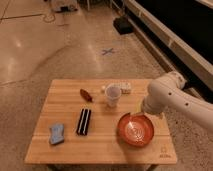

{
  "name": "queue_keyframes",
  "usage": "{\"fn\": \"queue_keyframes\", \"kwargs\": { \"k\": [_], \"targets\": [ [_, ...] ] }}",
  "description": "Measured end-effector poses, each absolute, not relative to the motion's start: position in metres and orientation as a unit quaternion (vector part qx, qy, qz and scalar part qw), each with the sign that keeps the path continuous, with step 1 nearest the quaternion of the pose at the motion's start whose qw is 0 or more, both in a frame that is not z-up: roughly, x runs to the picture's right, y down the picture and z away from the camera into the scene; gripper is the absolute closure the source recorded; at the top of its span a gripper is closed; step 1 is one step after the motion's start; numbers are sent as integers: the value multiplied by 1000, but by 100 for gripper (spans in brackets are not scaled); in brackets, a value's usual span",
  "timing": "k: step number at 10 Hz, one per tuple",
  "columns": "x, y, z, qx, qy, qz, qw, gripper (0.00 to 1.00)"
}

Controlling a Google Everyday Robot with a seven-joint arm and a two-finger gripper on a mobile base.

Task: Place the eraser on the white sponge

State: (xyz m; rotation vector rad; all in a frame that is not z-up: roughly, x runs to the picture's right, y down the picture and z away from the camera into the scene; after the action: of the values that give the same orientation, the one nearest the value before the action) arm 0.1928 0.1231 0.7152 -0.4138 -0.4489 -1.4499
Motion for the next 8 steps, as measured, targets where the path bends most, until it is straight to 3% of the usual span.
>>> {"fn": "queue_keyframes", "kwargs": {
  "k": [8],
  "targets": [
    [30, 123, 746, -182, -209, -739, 615, 20]
  ]
}}
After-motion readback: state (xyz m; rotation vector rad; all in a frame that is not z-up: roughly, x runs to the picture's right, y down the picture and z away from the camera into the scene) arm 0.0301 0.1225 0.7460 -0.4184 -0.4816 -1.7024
